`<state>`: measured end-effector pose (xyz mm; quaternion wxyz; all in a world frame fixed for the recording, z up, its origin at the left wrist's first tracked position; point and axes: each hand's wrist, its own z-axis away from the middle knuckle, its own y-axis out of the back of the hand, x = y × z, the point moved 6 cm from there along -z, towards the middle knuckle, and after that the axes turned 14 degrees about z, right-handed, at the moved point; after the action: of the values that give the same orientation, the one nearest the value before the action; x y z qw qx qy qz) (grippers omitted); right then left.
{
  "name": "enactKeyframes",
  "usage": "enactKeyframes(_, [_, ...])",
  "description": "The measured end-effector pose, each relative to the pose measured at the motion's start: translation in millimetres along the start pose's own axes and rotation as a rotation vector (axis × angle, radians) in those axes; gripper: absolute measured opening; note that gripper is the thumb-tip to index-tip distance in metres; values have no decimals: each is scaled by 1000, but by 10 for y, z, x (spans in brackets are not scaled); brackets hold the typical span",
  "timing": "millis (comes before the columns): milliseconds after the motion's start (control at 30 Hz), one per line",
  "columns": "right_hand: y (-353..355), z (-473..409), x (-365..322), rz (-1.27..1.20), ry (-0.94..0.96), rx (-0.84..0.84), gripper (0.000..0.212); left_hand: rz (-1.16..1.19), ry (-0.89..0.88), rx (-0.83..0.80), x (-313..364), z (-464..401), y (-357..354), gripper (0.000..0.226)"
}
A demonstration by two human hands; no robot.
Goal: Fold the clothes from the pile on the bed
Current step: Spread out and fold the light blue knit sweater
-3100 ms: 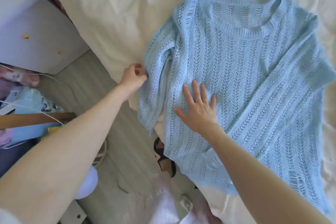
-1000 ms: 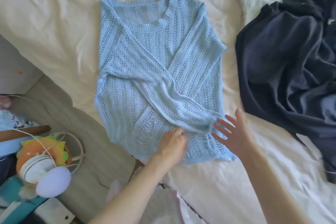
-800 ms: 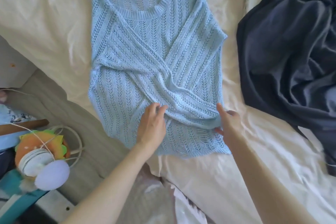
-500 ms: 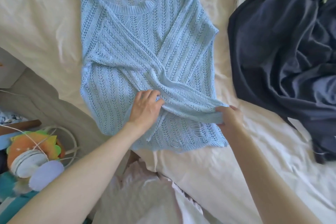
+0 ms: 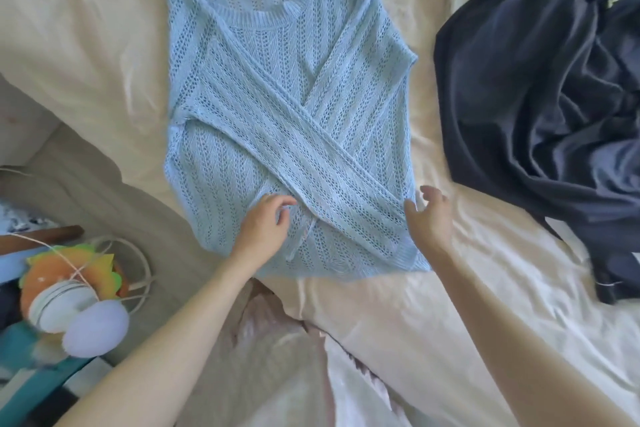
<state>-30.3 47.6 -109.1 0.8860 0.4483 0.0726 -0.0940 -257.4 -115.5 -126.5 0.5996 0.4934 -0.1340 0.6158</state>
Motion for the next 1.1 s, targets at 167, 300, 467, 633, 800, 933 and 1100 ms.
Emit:
enactKeyframes(167, [-116,-166,-1001,66,293,-40,41,90,128,204,-233,-125,656,22])
enactKeyframes(300, [-250,-203,-1759,143,471,-138,38,31,127,375,-360,-181,1110,22])
enactKeyframes(467, [-412,-291,-2639,290,617,-222,35,-118,71,476,-375,-399,1429,24])
enactKeyframes(633, [-568,-590,-3370,339,659,-238,36,-327,-21,436,-281,-785,1531,48])
enactKeyframes(800, [-731,-922,-3976,318,583,-188,54,-286,-179,353,-340,-1123,1633,40])
enactKeyframes(933, [-874,-1034,-4231,322,493,-197,29,-173,-211,351,-466,-1142,1819,15])
enactKeyframes(1100, [-842,-892,-4579,101,614,-236,16,-37,-294,377,-514,-1006,2016,10])
